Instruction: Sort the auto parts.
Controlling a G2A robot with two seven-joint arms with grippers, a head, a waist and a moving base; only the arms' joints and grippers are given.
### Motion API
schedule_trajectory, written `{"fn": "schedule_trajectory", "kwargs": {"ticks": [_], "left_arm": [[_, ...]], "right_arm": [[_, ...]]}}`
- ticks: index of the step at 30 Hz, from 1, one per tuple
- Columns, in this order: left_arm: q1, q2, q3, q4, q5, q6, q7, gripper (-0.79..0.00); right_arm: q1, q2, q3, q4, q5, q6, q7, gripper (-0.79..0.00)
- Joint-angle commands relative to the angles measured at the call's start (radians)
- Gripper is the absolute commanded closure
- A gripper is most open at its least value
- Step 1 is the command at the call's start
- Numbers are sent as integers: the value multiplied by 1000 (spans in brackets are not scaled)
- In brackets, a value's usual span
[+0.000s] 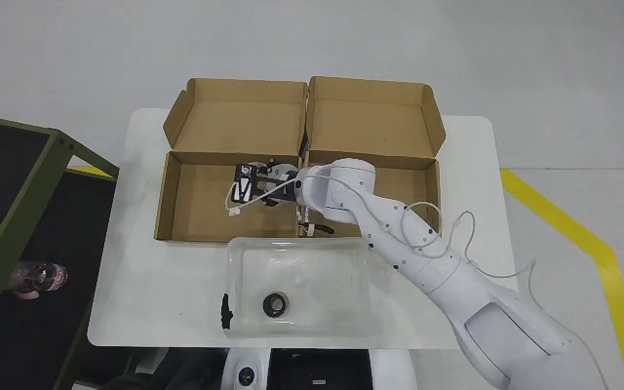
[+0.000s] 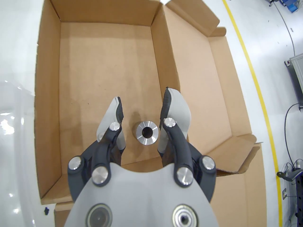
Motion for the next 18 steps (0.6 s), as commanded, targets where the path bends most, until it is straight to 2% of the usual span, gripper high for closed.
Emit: {"fn": "schedule_trajectory", "kwargs": {"ticks": [1,12,18], "left_arm": [[0,0,0,0,0,0,0,-785],[0,0,0,0,0,0,0,-785],[0,0,0,0,0,0,0,-785]], "right_arm": [[-20,8,19,-48,3,-20,1,-320],[-178,53,90,-286,15,-132,22,-332],[-266,77,117,-382,5,-189,41,-366]]}}
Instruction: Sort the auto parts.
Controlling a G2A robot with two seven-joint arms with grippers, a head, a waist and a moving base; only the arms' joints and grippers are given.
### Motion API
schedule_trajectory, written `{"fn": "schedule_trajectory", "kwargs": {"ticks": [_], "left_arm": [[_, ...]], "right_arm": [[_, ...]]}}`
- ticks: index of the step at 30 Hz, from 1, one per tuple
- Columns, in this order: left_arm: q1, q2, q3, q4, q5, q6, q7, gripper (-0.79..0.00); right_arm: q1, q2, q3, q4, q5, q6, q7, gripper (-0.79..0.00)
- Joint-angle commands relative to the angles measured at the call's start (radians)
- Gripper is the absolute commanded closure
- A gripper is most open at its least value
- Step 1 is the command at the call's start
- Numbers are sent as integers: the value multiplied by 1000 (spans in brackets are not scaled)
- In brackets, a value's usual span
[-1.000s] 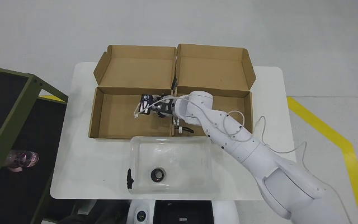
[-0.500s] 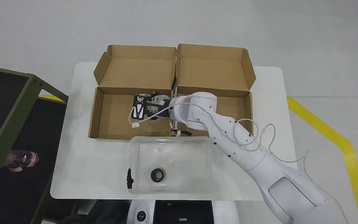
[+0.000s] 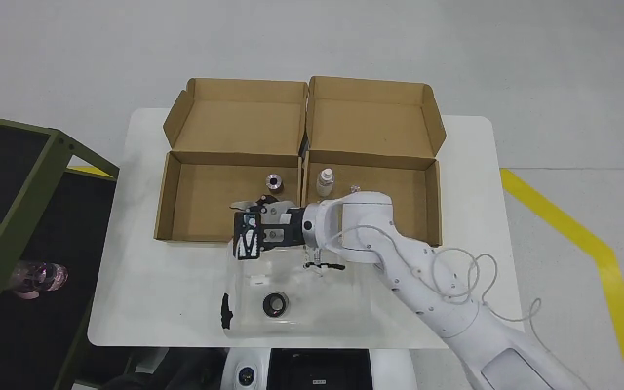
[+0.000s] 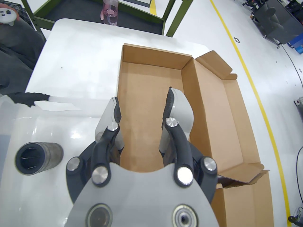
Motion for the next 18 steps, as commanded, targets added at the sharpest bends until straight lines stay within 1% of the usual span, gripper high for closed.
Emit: {"fn": "schedule_trajectory", "kwargs": {"ticks": [1,9,18], "left_arm": [[0,0,0,0,0,0,0,-785],[0,0,0,0,0,0,0,-785],[0,0,0,0,0,0,0,-785]], "right_arm": [[-27,8,9,-28,-6,-17,5,-366],[-101,31,34,-95,-17,-65,17,-369],[-195,57,30,-179,-48,-132,39,-376]]}}
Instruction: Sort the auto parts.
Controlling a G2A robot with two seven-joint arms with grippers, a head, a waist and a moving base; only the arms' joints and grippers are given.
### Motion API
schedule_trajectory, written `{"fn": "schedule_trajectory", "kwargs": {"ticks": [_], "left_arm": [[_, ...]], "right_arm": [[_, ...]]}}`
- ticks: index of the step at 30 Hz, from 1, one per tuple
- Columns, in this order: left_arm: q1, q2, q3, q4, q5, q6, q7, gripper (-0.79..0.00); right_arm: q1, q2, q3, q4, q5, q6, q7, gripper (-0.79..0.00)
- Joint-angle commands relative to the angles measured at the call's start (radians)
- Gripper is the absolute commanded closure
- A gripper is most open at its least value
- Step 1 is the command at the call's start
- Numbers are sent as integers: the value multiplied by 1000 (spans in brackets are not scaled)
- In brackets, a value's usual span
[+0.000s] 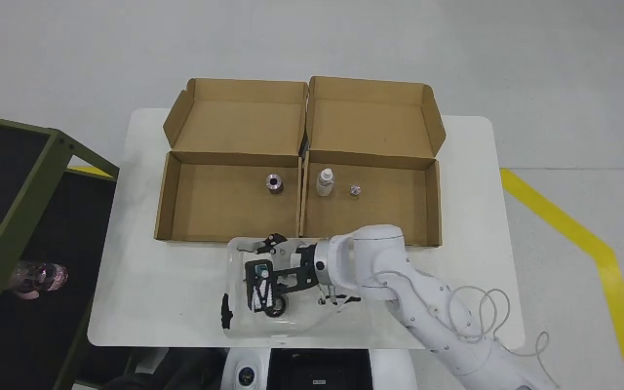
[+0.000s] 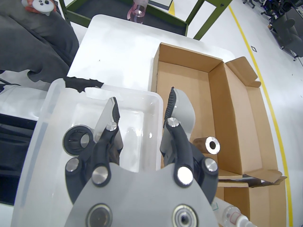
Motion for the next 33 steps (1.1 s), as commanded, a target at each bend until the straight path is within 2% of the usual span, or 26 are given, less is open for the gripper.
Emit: {"fn": "schedule_trajectory", "kwargs": {"ticks": [1,26,33], "left_arm": [[0,0,0,0,0,0,0,-785],[0,0,0,0,0,0,0,-785],[0,0,0,0,0,0,0,-785]], "right_arm": [[-20,6,-1,-10,-6,-10,1,-376],[-131,59,14,14,-51,-96,-22,-391],[-144,70,8,23,-62,-112,-25,-422]]}}
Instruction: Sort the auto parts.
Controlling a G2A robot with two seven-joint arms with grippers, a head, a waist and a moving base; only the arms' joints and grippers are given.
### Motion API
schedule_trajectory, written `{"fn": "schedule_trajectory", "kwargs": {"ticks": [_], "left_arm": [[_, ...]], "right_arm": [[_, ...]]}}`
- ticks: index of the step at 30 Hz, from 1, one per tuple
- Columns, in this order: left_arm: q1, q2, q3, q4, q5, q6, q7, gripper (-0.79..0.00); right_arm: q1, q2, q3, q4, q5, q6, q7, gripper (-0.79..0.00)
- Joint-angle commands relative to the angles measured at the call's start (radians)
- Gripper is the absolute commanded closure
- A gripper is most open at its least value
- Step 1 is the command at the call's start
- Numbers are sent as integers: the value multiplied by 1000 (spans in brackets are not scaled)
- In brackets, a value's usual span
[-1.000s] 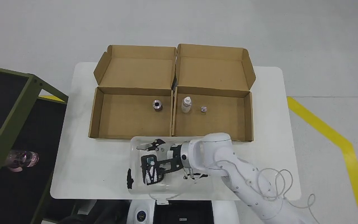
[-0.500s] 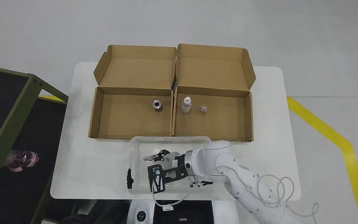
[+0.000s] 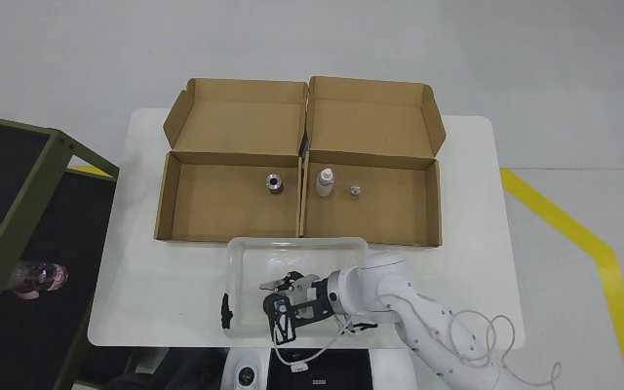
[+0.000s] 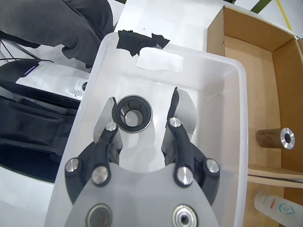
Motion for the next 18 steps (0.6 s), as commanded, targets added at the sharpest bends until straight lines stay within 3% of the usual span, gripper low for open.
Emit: {"fn": "schedule_trajectory", "kwargs": {"ticks": [1,6,18], "left_arm": [[0,0,0,0,0,0,0,-785],[0,0,0,0,0,0,0,-785],[0,0,0,0,0,0,0,-785]], "right_arm": [[-3,3,-3,4,-3,-2,-1,-434],[-5,11,-9,14,-13,-2,-7,-474],[41,7,-56,90,-46,34,-48,-468]]}}
